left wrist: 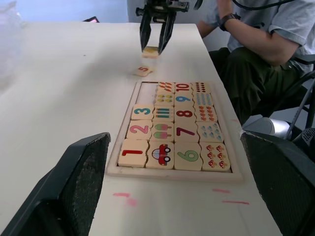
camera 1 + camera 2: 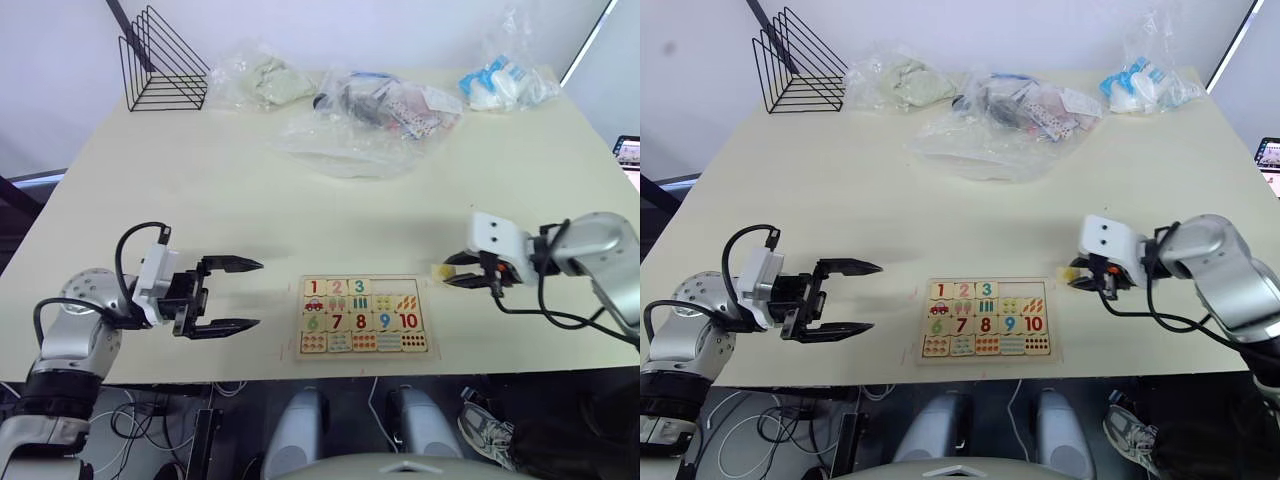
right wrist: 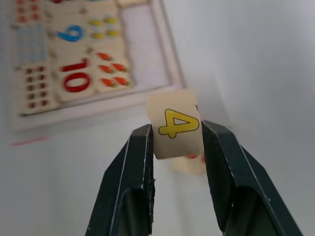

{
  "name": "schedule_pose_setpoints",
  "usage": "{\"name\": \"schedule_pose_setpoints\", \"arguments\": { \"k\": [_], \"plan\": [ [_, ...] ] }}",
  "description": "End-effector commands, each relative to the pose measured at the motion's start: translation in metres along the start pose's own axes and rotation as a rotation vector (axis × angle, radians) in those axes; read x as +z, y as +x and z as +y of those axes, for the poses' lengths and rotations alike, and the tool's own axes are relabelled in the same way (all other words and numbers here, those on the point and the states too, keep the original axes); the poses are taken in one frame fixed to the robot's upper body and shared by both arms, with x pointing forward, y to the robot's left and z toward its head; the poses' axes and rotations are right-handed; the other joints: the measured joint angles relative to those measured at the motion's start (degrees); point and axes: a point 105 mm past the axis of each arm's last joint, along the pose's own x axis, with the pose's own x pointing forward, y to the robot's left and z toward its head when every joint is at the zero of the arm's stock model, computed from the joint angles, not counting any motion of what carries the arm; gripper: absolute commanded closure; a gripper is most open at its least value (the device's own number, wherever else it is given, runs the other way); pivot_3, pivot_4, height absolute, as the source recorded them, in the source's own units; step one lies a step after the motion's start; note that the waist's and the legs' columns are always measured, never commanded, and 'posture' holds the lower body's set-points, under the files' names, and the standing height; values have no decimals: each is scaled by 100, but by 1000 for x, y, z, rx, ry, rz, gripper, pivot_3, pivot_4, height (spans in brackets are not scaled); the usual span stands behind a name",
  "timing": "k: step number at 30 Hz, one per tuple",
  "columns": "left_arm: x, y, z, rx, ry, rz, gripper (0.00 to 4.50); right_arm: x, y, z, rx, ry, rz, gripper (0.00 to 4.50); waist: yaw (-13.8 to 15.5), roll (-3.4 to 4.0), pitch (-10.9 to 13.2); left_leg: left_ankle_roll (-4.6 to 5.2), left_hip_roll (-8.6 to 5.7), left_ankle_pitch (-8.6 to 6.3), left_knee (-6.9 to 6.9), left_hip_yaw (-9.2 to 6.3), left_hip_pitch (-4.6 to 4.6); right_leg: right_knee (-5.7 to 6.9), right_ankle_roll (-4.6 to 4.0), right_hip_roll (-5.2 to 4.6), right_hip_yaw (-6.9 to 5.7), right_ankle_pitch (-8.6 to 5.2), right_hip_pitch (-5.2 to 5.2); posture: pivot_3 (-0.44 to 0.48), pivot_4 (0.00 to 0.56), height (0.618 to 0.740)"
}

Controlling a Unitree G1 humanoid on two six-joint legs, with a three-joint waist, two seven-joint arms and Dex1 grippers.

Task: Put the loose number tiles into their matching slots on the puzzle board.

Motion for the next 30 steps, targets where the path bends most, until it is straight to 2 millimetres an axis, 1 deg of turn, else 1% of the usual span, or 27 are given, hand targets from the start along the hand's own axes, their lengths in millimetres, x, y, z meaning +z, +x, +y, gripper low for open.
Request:
{"name": "schedule_pose_setpoints", "arguments": {
  "k": [1, 4, 7, 8, 11, 15, 20, 25, 30],
  "plan": [
    [6, -2, -4, 6, 28, -4, 0, 22, 6, 1, 20, -36, -3, 3644, 7, 0, 0, 0, 3, 0, -1, -1, -5, -1, 0, -1, -1, 0, -2, 0, 150, 740],
    [6, -2, -7, 13, 24, -3, 0, 36, 15, -2, 25, -37, 14, 3644, -10, 1, 1, 0, 4, 0, 0, -1, -7, 1, 0, -3, 3, 0, -8, 0, 150, 740],
    [6, -2, -9, 22, 10, -9, 0, 45, 22, -14, -24, -30, 71, 3644, -8, 1, 1, 0, 4, 0, 0, -2, -8, 4, -1, -3, 3, 1, -11, 0, 150, 740],
    [7, -2, -8, 30, 2, -20, 0, 49, 23, -13, -14, -20, 74, 3644, -3, 0, 0, -1, 4, 0, 0, -2, -9, 4, -1, -3, 2, 1, -13, 0, 150, 740],
    [8, -3, -10, 27, -4, -16, 0, 62, 25, -3, 53, -13, 75, 3644, 10, 1, 1, -1, 3, 0, -1, -4, -16, 2, -2, -4, 0, 1, -16, 0, 150, 740],
    [7, -5, -11, 14, 2, 2, 0, 76, 31, 6, 88, -6, 103, 3644, -2, 1, 1, -1, 3, 0, -2, -7, -19, 3, -2, -7, 1, 2, -21, 0, 150, 740],
    [7, -4, -10, 8, 8, 4, 0, 82, 37, 11, 98, 13, 142, 3644, -25, 1, 1, -1, 0, 0, -2, -8, -19, 5, -7, -4, 0, 5, -22, 0, 150, 740],
    [5, -4, -12, 4, 4, 4, 0, 81, 44, 18, 105, 40, 170, 3644, -45, 1, 1, -1, -1, 0, -2, -14, -19, 4, -7, -6, 0, 5, -23, 0, 150, 740],
    [5, -3, -14, -4, 1, 8, 0, 80, 53, 21, 90, 47, 180, 3644, -117, 1, 1, -1, -1, 0, -2, -19, -19, 6, -7, -6, 0, 6, -25, 0, 150, 740]
  ]
}}
